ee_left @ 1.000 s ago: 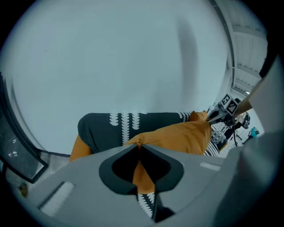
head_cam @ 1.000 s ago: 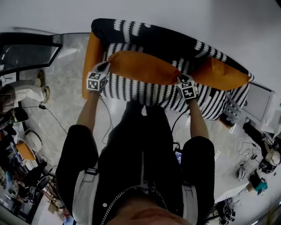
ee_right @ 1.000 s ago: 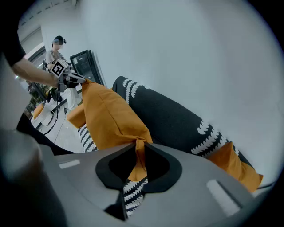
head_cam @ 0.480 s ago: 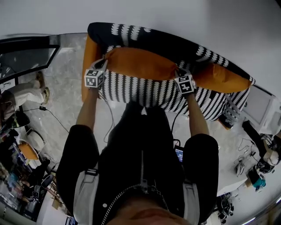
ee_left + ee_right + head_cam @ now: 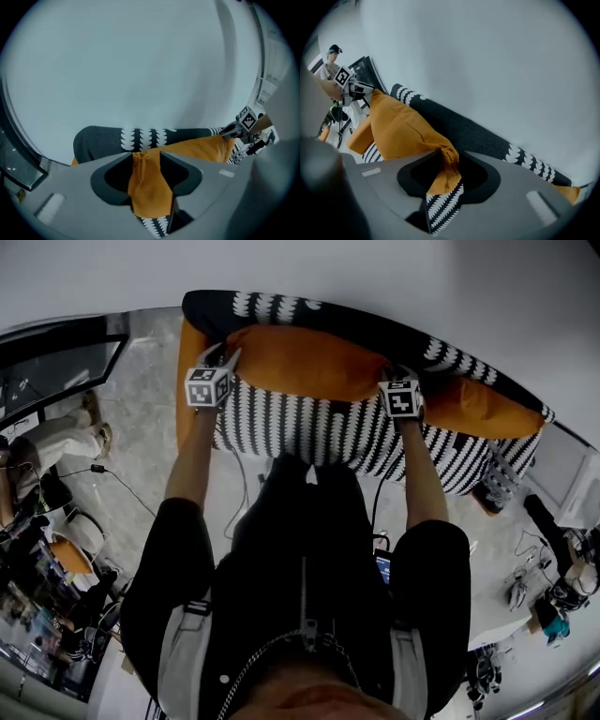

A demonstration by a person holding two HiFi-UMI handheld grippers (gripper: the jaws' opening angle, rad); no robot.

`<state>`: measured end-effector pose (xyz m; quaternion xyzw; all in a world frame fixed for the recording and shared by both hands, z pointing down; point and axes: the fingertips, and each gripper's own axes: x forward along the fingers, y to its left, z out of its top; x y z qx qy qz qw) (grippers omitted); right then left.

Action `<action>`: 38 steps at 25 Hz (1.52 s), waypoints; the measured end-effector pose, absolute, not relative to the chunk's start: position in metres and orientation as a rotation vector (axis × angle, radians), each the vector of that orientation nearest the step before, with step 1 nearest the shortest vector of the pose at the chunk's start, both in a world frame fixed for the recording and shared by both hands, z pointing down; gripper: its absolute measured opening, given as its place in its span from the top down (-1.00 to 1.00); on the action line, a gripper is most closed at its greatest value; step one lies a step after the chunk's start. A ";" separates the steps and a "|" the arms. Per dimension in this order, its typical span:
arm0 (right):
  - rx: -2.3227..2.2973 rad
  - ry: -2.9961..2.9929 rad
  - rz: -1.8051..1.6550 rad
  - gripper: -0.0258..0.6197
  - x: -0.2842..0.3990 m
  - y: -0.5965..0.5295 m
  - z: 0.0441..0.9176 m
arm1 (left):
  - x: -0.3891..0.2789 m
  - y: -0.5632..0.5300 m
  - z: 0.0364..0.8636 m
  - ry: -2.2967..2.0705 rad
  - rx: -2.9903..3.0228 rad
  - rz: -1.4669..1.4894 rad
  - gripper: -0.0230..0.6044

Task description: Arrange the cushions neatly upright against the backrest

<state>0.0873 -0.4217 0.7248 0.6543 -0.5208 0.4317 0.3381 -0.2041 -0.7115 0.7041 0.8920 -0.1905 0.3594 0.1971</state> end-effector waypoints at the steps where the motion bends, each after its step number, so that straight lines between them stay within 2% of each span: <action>1: 1.740 -1.340 1.130 0.55 0.095 -0.424 0.724 | -0.199 -0.714 0.700 -0.543 2.516 0.987 0.35; 3: 1.803 -1.314 1.141 0.45 0.107 -0.427 0.722 | -0.188 -0.714 0.693 -0.537 2.555 0.963 0.39; 8: 1.897 -1.283 1.112 0.47 0.115 -0.421 0.707 | -0.169 -0.701 0.681 -0.474 2.609 0.950 0.39; 10: 2.026 -1.239 1.089 0.57 0.122 -0.414 0.691 | -0.166 -0.692 0.678 -0.456 2.615 0.937 0.39; 12: 2.168 -1.164 1.078 0.86 0.129 -0.403 0.674 | -0.167 -0.679 0.673 -0.435 2.622 0.923 0.39; 13: 2.213 -1.141 1.083 0.91 0.129 -0.398 0.667 | -0.170 -0.673 0.671 -0.426 2.624 0.917 0.39; 23: 2.191 -1.263 1.024 0.91 0.041 -0.351 0.634 | -0.218 -0.586 0.641 -0.368 2.683 0.841 0.46; 30: 2.190 -1.348 0.951 0.91 -0.005 -0.302 0.621 | -0.237 -0.505 0.624 -0.348 2.726 0.798 0.58; 38: 2.291 -1.513 0.889 0.91 -0.043 -0.208 0.591 | -0.250 -0.374 0.583 -0.380 2.784 0.698 0.89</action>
